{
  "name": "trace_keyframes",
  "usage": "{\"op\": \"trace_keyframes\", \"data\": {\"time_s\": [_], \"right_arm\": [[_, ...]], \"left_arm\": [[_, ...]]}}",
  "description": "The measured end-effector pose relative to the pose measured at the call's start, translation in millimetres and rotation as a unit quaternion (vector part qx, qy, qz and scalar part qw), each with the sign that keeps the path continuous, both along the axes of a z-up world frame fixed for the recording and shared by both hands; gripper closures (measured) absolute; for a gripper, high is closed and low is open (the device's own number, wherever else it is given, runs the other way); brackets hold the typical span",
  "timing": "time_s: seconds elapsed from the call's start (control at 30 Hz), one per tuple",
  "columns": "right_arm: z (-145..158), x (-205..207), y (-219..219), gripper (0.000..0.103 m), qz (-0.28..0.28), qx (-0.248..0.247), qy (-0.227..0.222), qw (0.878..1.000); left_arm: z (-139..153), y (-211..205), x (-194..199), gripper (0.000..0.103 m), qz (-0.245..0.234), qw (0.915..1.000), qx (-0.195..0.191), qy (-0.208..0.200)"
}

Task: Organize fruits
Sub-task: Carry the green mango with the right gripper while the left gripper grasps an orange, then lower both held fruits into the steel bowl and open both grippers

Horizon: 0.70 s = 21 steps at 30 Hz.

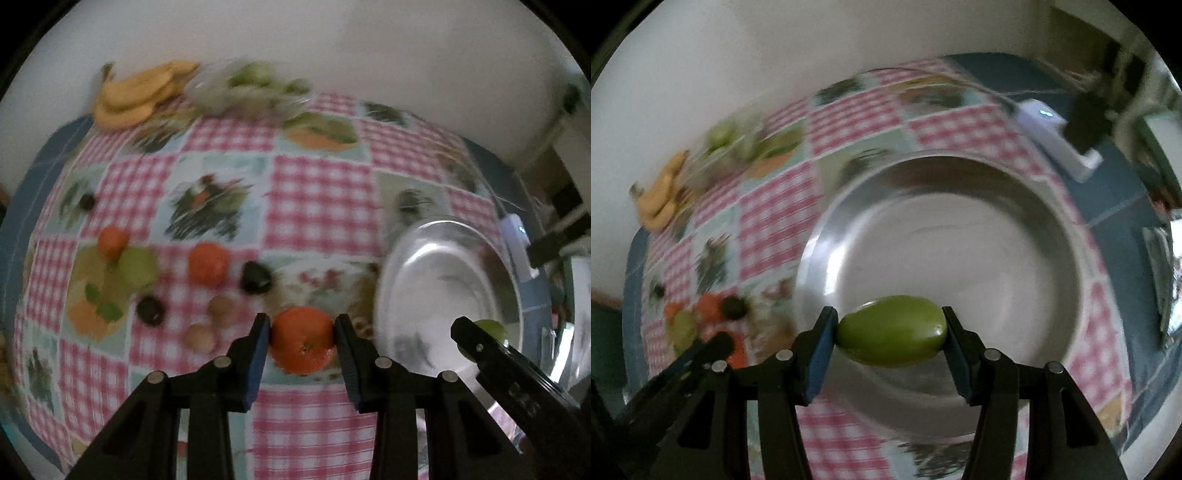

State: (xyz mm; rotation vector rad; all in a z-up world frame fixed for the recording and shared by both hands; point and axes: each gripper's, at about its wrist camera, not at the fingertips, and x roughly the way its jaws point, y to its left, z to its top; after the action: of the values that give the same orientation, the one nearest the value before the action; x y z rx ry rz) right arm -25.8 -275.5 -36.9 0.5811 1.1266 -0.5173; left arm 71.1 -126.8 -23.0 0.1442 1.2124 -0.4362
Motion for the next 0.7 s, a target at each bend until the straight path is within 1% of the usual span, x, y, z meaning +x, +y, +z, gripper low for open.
{"op": "trace_keyframes", "data": {"time_s": [0.1,0.13,0.23,0.33,0.37,0.53,0.7], "right_arm": [[5.3,-15.1,-21.7,0.046,-0.044,-0.019,-0.002,0.999],[5.3,-15.1,-21.7,0.046,-0.044,-0.019,-0.002,0.999],[6.1,-21.8,-32.3,0.045,-0.069,-0.029,0.001,0.997],[-2.3,-23.6,-38.6,0.045,-0.074,-0.026,0.014,0.997],[-12.2,-23.3,-42.8,0.045,-0.079,-0.019,0.026,0.996],[-29.1,-24.8,-50.5,0.045,-0.097,-0.005,0.046,0.994],[-31.3,-25.9,-50.9,0.045,-0.101,-0.004,0.049,0.994]], "left_arm": [[10.1,-22.0,-7.9,0.064,-0.034,0.9992,-0.012,-0.019],[12.8,-29.9,-10.7,0.064,-0.046,0.9986,-0.016,-0.023],[15.3,-51.2,-16.9,0.064,-0.080,0.9960,-0.026,-0.032],[8.4,-66.2,-21.2,0.064,-0.098,0.9943,-0.020,-0.038],[5.6,-68.6,-22.5,0.064,-0.102,0.9939,-0.019,-0.039],[-13.7,-73.4,-20.9,0.064,-0.107,0.9938,-0.014,-0.026],[-26.7,-69.7,-22.8,0.064,-0.110,0.9934,-0.029,-0.011]]}}
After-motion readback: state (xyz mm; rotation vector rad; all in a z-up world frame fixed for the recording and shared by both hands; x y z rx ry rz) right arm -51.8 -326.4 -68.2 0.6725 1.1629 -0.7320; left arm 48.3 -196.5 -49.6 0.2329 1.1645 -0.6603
